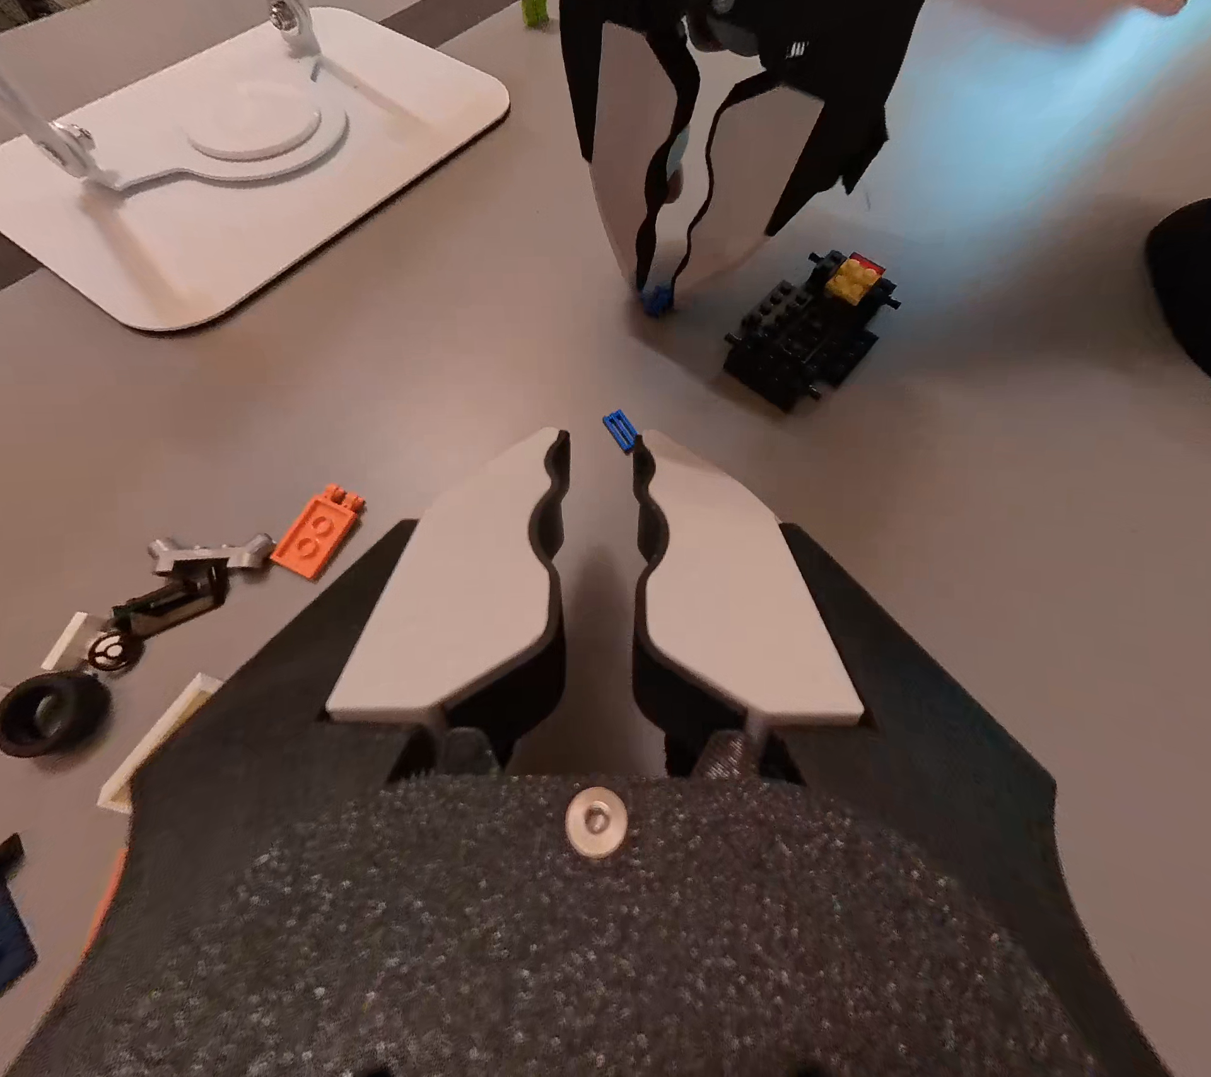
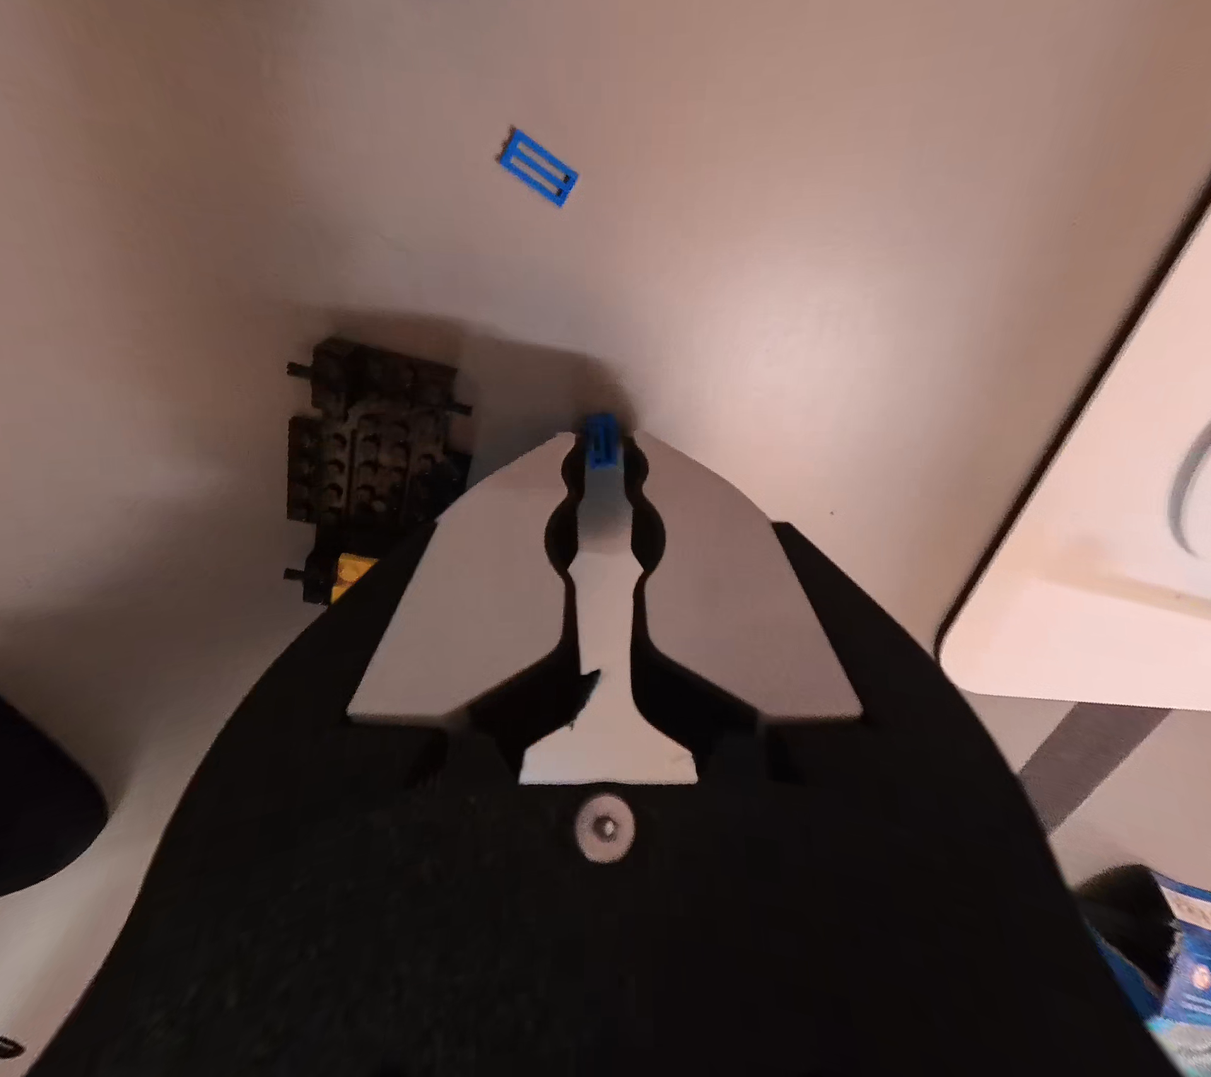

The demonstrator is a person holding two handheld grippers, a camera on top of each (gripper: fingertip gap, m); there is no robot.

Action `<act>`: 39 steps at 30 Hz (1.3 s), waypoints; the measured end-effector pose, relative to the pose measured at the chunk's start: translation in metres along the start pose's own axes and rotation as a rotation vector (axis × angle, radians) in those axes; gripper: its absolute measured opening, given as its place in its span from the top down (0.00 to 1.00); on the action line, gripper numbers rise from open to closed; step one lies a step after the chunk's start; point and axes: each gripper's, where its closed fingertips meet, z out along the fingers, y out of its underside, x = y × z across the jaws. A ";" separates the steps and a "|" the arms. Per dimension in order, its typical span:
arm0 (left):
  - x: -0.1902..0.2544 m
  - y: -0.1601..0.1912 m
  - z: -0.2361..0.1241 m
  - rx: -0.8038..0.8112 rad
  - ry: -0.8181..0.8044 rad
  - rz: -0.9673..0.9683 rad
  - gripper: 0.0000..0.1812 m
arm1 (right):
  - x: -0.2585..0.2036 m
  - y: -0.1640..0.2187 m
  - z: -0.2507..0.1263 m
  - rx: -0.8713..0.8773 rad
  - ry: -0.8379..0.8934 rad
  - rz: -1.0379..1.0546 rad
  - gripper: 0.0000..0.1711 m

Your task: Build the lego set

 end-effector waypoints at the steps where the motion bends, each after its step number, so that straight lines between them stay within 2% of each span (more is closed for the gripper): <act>1: -0.001 0.001 0.001 -0.004 -0.004 0.003 0.90 | 0.000 0.001 -0.001 0.002 -0.001 0.006 0.91; 5: -0.001 0.007 0.004 -0.040 -0.021 0.038 0.90 | -0.001 0.003 -0.014 0.102 -0.002 0.070 0.86; 10: 0.006 0.018 0.011 -0.128 -0.022 0.036 0.87 | -0.006 0.016 -0.042 0.397 0.097 0.255 0.87; 13: 0.005 0.017 0.019 -0.169 -0.046 0.033 0.81 | -0.027 0.032 -0.046 0.554 0.126 0.377 0.87; 16: 0.008 0.016 0.028 -0.226 -0.046 0.056 0.81 | -0.053 0.051 -0.044 0.619 0.129 0.451 0.87; 19: 0.008 0.020 0.036 -0.303 -0.033 0.078 0.82 | -0.074 0.060 -0.043 0.673 0.103 0.496 0.81; 22: 0.003 0.021 0.039 -0.350 -0.037 0.082 0.87 | -0.084 0.060 -0.036 0.677 0.103 0.491 0.73; 27: 0.009 0.022 0.042 -0.424 0.036 0.156 0.96 | -0.082 0.050 -0.021 0.648 0.099 0.424 0.72; 31: 0.009 0.021 0.044 -0.465 0.141 0.237 0.96 | -0.073 0.044 -0.018 0.617 0.095 0.363 0.73; 34: 0.010 0.021 0.045 -0.492 0.255 0.338 0.96 | -0.071 0.042 -0.015 0.573 0.084 0.293 0.81; 39: 0.012 0.017 0.051 -0.510 0.381 0.505 0.96 | -0.080 0.032 -0.014 0.526 0.013 0.189 0.81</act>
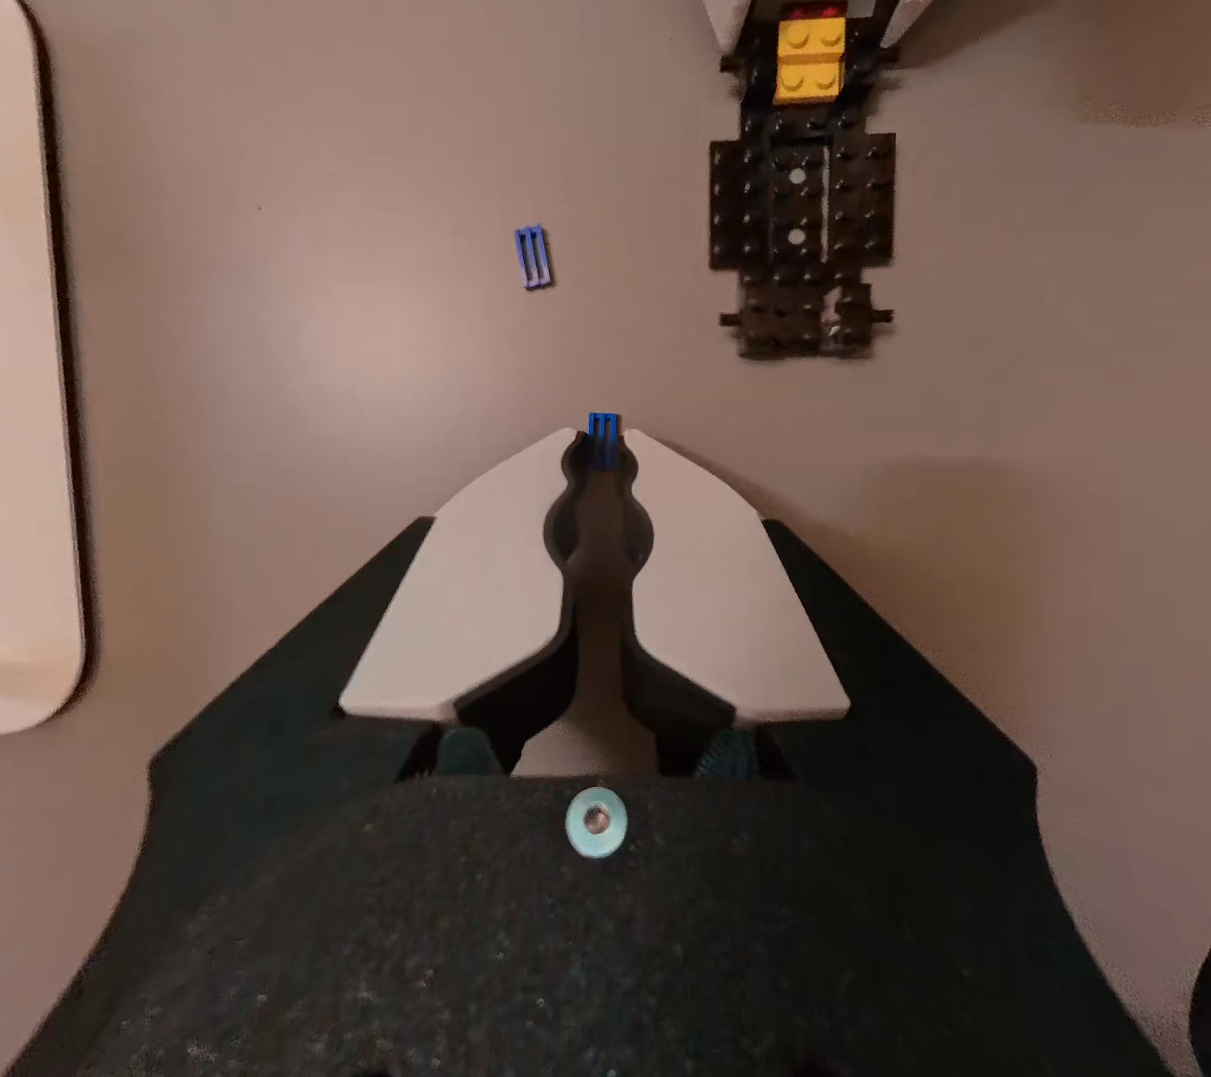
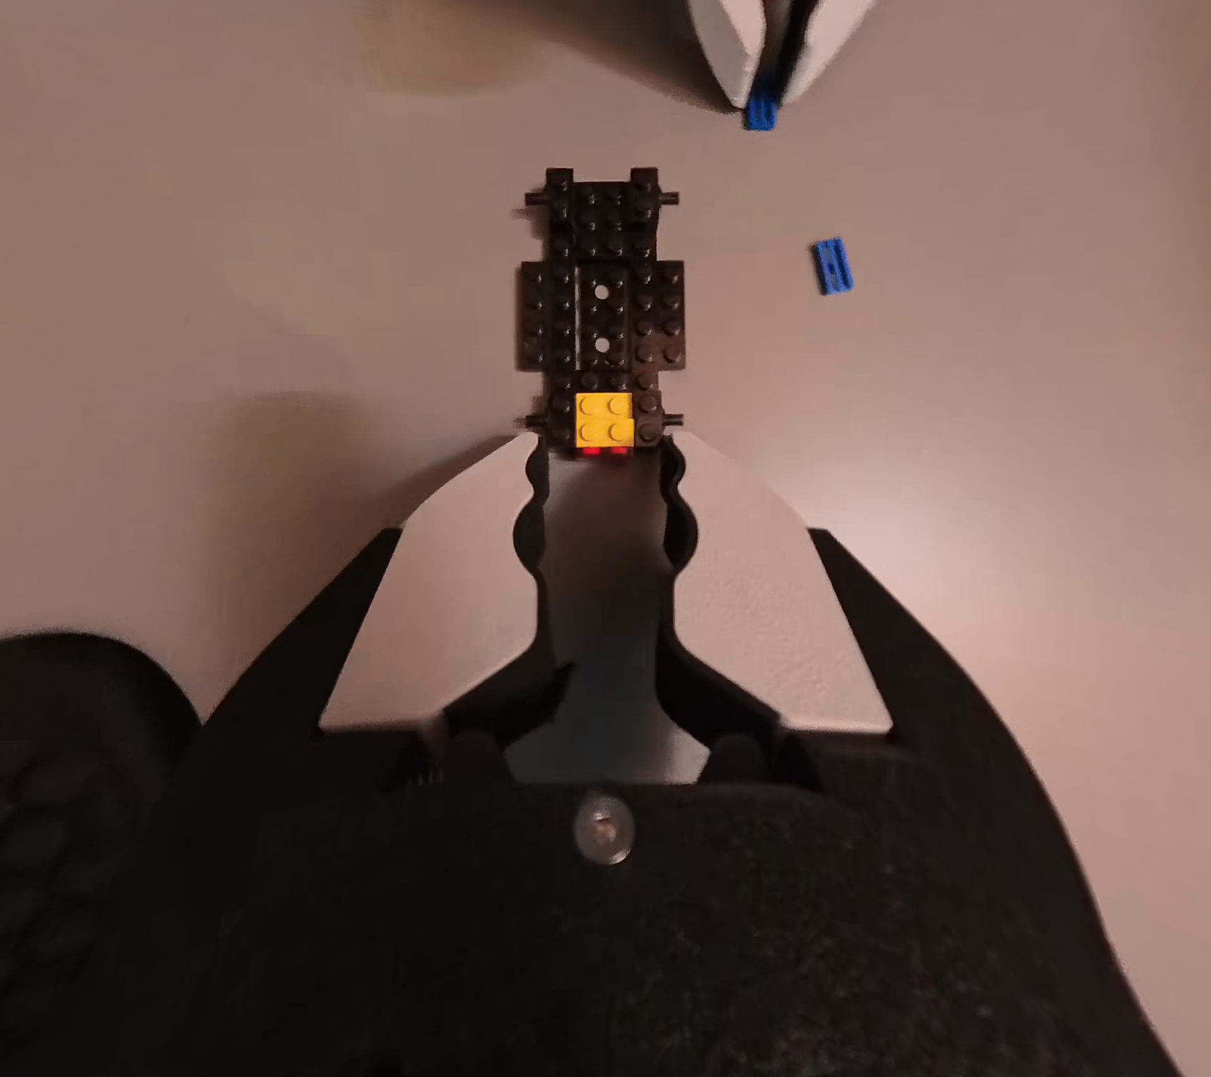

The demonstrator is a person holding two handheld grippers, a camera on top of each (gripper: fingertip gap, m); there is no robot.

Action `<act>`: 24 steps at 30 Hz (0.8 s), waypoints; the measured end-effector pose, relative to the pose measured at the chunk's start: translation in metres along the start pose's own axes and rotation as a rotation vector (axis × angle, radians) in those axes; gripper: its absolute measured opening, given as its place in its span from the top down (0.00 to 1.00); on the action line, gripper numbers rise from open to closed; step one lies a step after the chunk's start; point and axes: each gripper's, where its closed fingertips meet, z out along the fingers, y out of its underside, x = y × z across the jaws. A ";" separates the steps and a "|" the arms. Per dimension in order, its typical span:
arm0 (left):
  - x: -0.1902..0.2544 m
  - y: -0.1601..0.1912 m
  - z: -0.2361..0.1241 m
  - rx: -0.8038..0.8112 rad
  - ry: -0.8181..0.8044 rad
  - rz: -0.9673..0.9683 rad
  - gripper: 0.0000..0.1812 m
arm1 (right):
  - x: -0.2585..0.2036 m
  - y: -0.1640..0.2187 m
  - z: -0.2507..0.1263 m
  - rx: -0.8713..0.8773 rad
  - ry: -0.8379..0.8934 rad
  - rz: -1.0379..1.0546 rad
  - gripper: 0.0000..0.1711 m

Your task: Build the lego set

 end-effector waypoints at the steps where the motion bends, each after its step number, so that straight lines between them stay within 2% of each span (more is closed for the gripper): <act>1: 0.000 0.000 0.000 -0.007 0.009 0.012 0.96 | -0.003 -0.002 0.001 -0.006 -0.009 -0.017 0.81; 4: 0.000 -0.002 0.001 -0.002 0.013 0.032 0.94 | -0.008 -0.006 0.004 -0.015 -0.015 -0.033 0.81; 7: 0.003 -0.001 -0.001 0.015 0.015 0.013 0.88 | -0.008 -0.006 0.005 -0.015 -0.001 -0.019 0.81; 12: 0.005 -0.011 -0.021 0.141 -0.072 -0.046 0.87 | -0.012 -0.007 -0.001 0.042 0.009 0.041 0.76; 16: 0.003 -0.028 -0.045 0.331 -0.205 -0.176 0.89 | -0.008 -0.014 -0.015 0.166 0.062 0.116 0.75; 20: 0.008 -0.045 -0.068 0.552 -0.317 -0.344 0.91 | 0.011 -0.026 -0.037 0.354 0.194 0.219 0.78; 22: 0.015 -0.047 -0.071 0.587 -0.333 -0.405 0.91 | 0.022 -0.032 -0.048 0.455 0.262 0.277 0.80; 24: 0.027 -0.045 -0.065 0.551 -0.300 -0.421 0.90 | 0.027 -0.036 -0.053 0.531 0.286 0.325 0.81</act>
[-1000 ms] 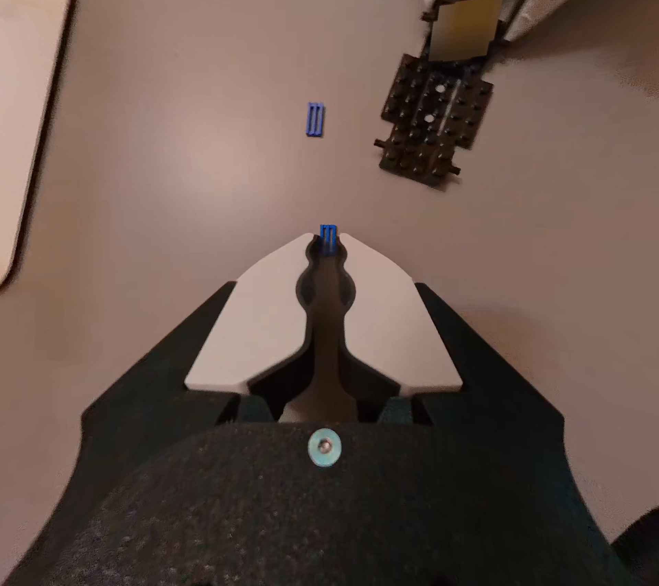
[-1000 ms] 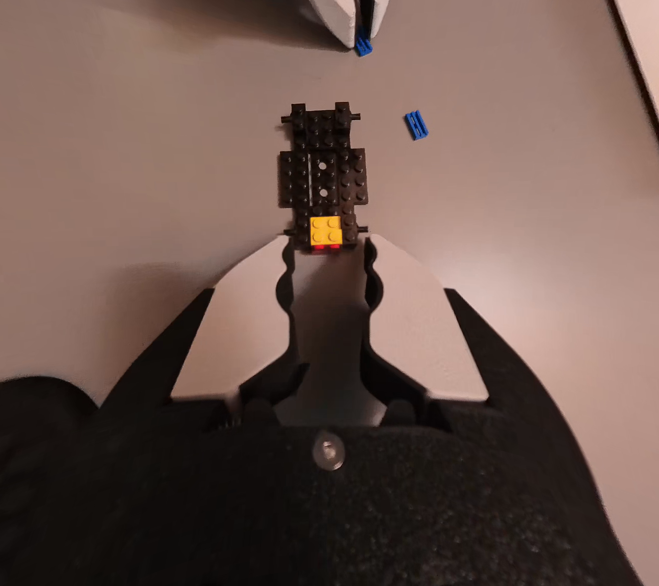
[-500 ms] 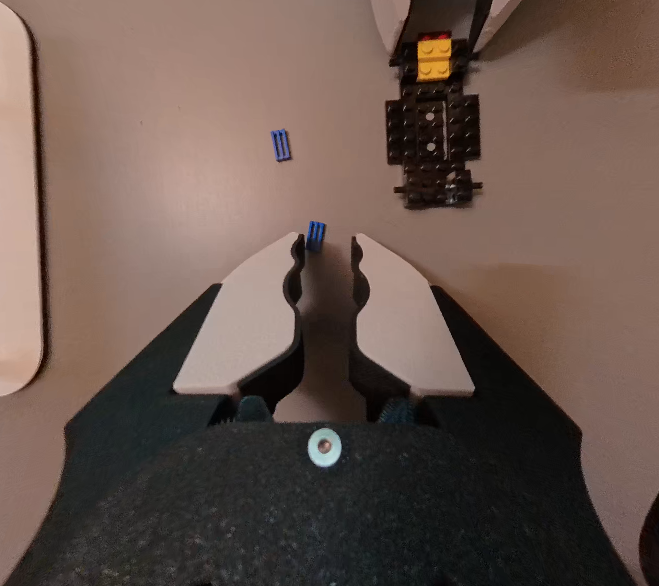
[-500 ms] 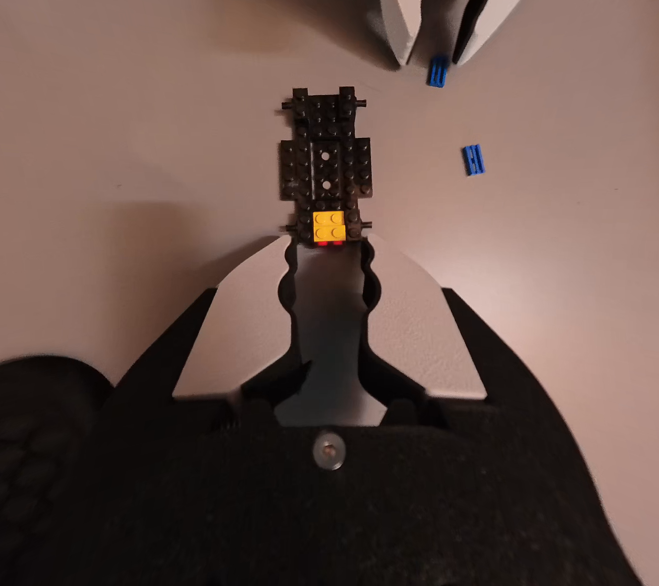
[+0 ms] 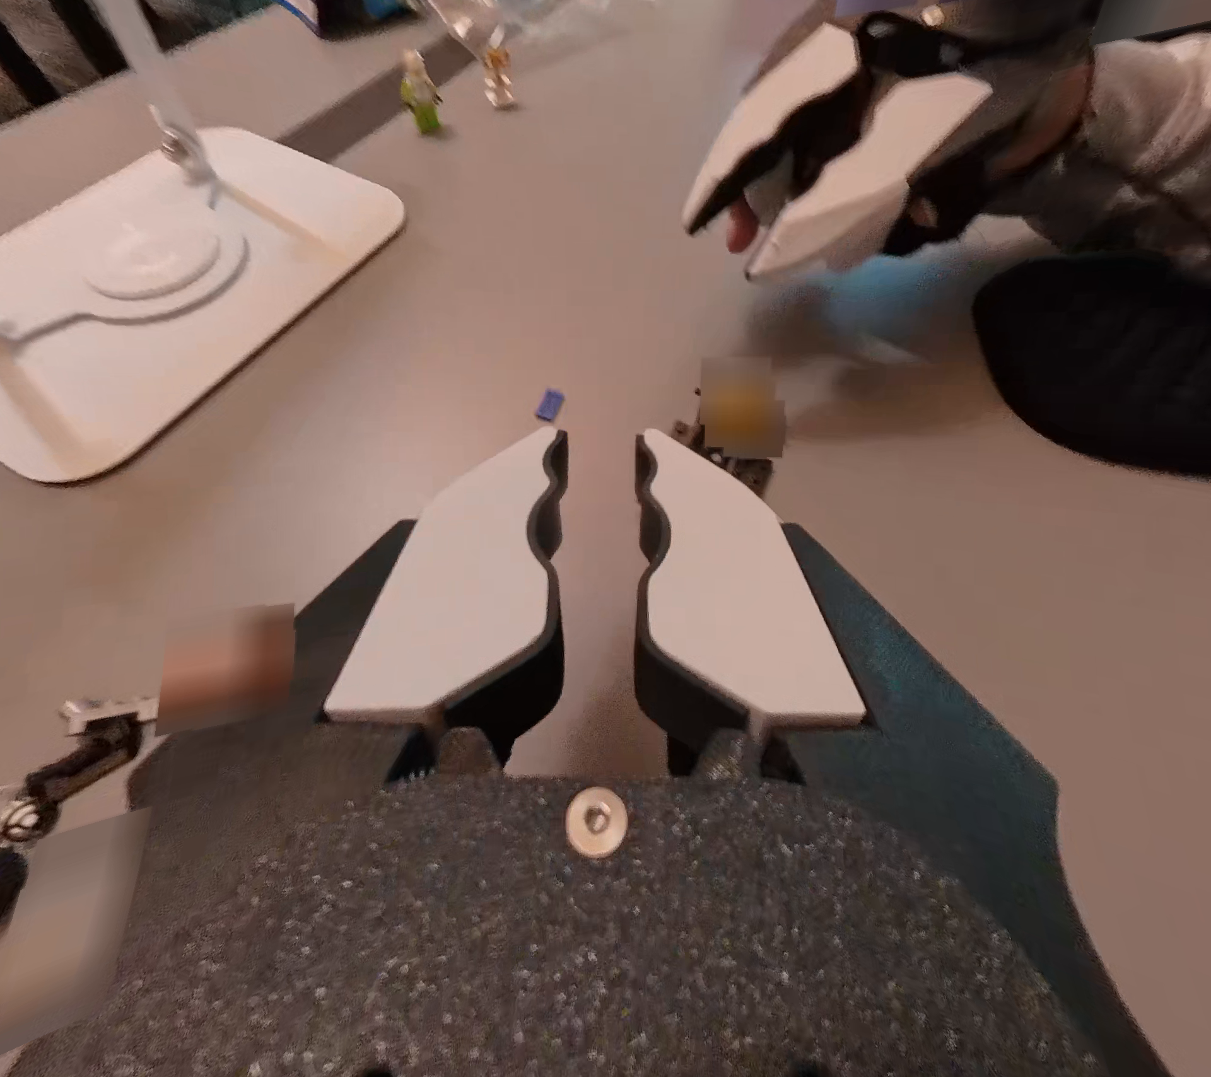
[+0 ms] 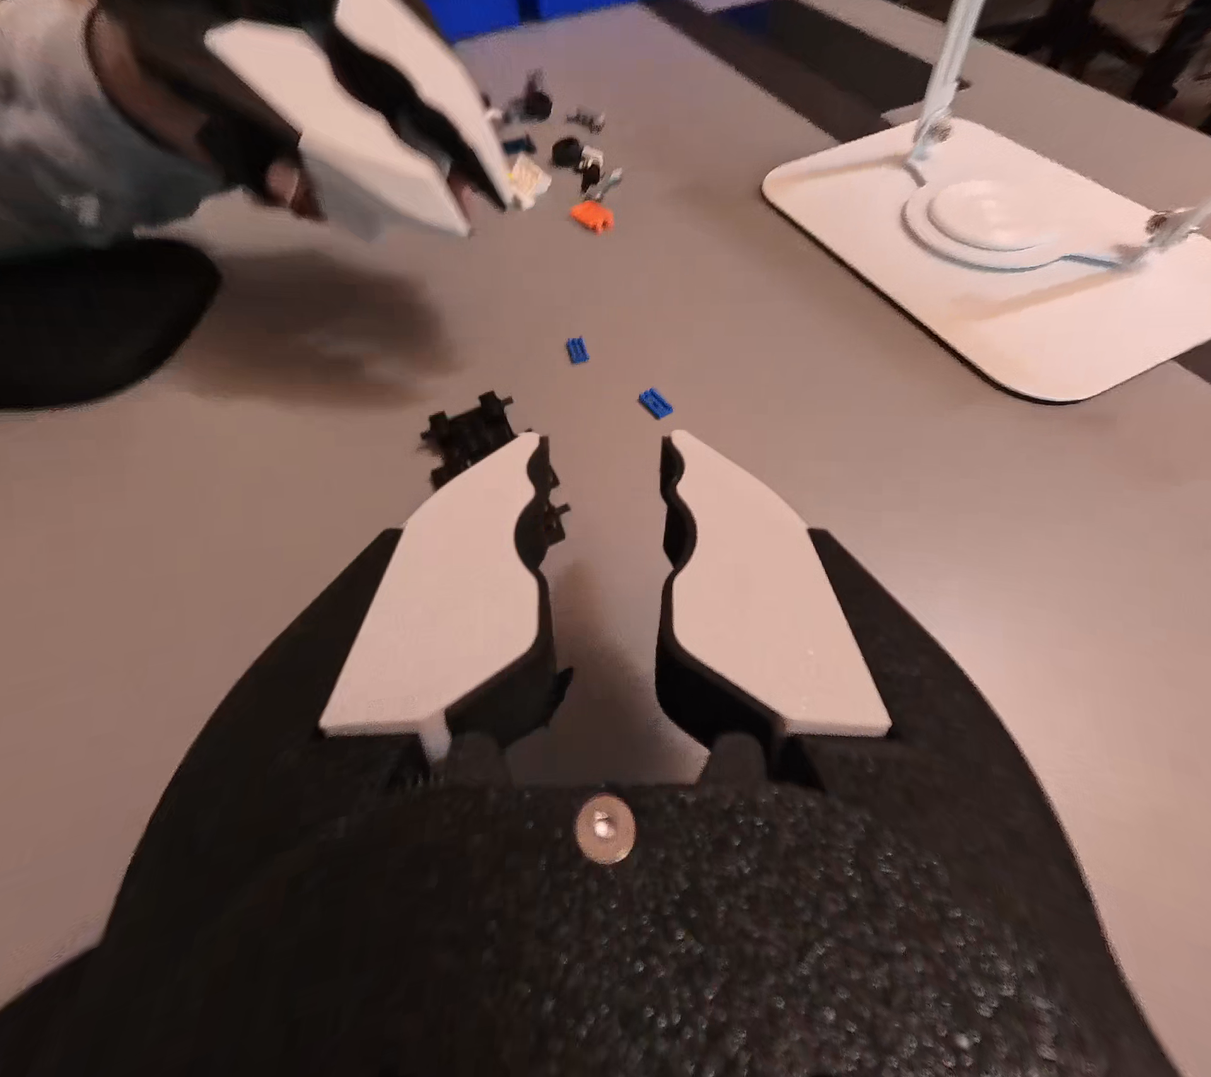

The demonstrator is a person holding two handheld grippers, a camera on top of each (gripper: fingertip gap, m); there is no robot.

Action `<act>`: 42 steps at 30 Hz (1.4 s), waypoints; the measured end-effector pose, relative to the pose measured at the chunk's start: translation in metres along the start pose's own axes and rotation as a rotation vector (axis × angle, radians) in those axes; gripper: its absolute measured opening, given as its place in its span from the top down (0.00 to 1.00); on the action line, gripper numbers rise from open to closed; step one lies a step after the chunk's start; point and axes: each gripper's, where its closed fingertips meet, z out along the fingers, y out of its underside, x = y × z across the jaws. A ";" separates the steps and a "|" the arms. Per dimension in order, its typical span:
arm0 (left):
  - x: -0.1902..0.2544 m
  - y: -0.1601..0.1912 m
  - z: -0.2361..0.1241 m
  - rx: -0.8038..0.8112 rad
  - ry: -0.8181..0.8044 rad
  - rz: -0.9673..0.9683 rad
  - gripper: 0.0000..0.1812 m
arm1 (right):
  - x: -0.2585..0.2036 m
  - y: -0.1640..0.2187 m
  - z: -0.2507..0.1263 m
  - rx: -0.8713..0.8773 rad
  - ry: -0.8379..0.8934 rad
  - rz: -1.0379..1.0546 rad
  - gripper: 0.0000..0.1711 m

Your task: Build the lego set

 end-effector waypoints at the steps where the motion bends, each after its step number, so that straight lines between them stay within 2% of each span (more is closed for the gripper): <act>1: 0.004 0.006 0.000 -0.024 0.004 0.018 0.89 | -0.001 0.002 0.001 -0.003 -0.012 0.014 0.82; 3: 0.005 0.015 0.000 -0.043 -0.018 0.074 0.89 | -0.006 0.014 0.003 -0.059 -0.047 -0.002 0.82; 7: 0.029 0.037 0.001 -0.084 0.129 0.081 0.89 | -0.028 0.039 0.008 -0.191 -0.169 -0.074 0.80; 11: 0.043 0.053 0.009 -0.179 0.151 0.172 0.87 | -0.036 0.054 0.016 -0.293 -0.181 -0.155 0.78; 18: 0.041 0.062 0.023 -0.254 0.076 0.261 0.84 | -0.042 0.055 0.020 -0.321 -0.179 -0.192 0.77; 23: 0.022 0.065 0.033 -0.297 -0.053 0.322 0.88 | -0.041 0.058 0.020 -0.357 -0.141 -0.225 0.82; 26: 0.008 0.062 0.034 -0.300 -0.138 0.335 0.88 | -0.052 0.060 0.019 -0.362 -0.173 -0.246 0.84; 30: 0.000 0.063 0.031 -0.296 -0.174 0.313 0.88 | -0.071 0.059 0.018 -0.346 -0.242 -0.260 0.84; 36: 0.017 0.061 0.024 -0.236 -0.079 0.308 0.89 | -0.055 0.052 0.013 -0.303 -0.189 -0.203 0.84; 42: 0.034 0.065 0.028 -0.243 -0.018 0.369 0.88 | -0.049 0.058 0.018 -0.329 -0.147 -0.215 0.84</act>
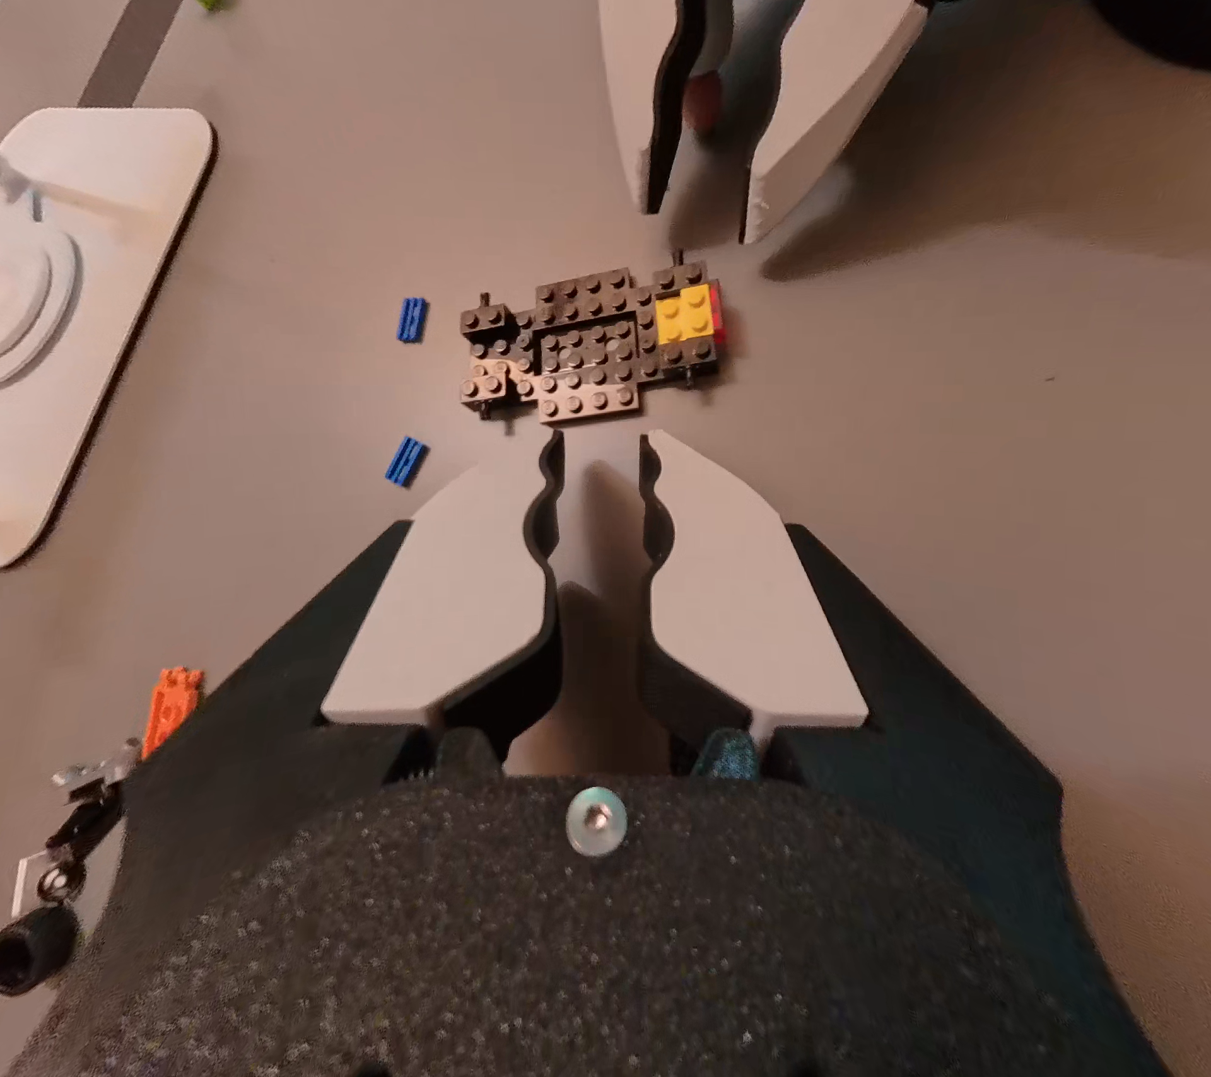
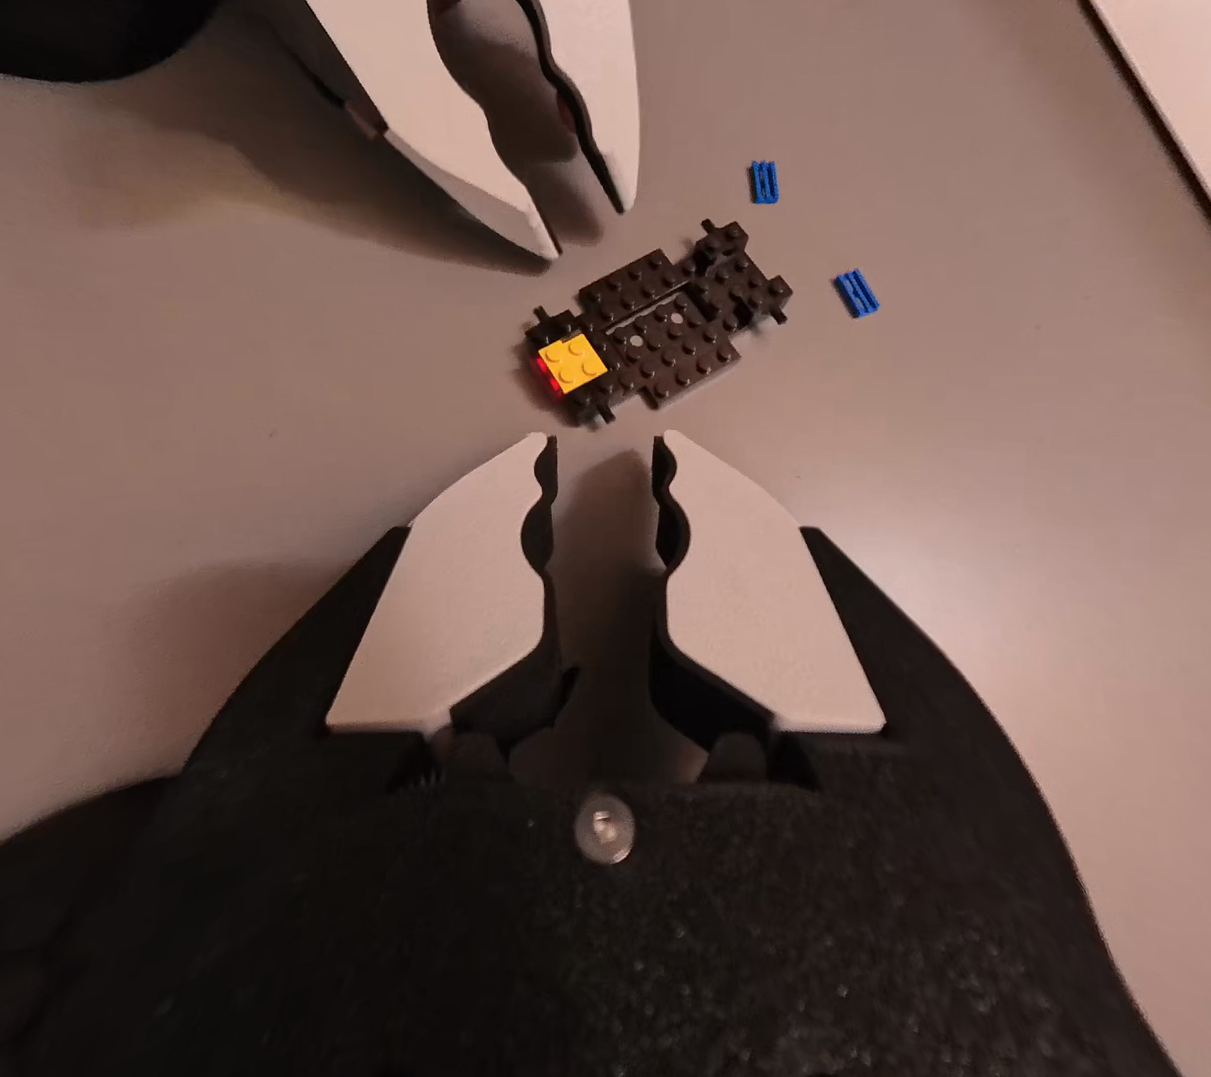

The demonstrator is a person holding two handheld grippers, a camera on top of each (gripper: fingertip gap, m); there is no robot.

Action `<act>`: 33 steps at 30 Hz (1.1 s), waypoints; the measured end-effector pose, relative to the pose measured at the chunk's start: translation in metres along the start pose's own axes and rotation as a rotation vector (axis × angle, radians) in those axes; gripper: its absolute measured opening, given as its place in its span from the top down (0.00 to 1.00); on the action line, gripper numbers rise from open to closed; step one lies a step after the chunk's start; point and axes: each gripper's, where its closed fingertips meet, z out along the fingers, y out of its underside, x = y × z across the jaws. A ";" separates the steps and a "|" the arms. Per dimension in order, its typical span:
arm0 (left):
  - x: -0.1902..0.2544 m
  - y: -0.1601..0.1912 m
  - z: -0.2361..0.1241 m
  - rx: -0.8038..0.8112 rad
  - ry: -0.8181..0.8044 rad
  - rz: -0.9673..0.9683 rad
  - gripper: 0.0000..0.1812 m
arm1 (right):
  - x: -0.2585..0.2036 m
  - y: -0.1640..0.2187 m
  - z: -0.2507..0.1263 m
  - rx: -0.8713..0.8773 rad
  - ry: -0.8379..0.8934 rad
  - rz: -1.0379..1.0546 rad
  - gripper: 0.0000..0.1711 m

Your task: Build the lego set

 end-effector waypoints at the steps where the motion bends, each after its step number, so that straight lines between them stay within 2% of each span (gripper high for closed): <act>1: 0.002 0.000 0.001 -0.004 0.003 0.006 0.88 | -0.001 -0.001 0.001 -0.002 -0.003 -0.003 0.84; 9: 0.001 0.004 0.002 -0.018 -0.011 0.022 0.89 | -0.008 -0.006 0.004 0.017 -0.029 -0.024 0.84; 15: -0.019 0.008 -0.009 0.014 -0.062 -0.052 0.90 | 0.041 -0.021 -0.016 0.056 0.081 0.008 0.87; 18: -0.029 0.016 -0.010 0.013 -0.087 -0.092 0.91 | 0.069 -0.021 -0.007 -0.085 0.086 -0.102 0.89; 21: -0.035 0.024 -0.010 -0.004 -0.121 -0.082 0.92 | 0.088 -0.026 0.013 -0.217 0.022 -0.188 0.89; 24: -0.037 0.025 -0.012 0.006 -0.138 -0.085 0.92 | 0.088 -0.029 0.033 -0.316 -0.090 -0.239 0.89; 29: -0.041 0.020 -0.015 0.065 -0.140 -0.132 0.93 | 0.089 -0.026 0.049 -0.433 -0.165 -0.298 0.89; 33: -0.044 0.019 -0.016 0.093 -0.134 -0.159 0.93 | 0.086 -0.024 0.049 -0.475 -0.217 -0.278 0.96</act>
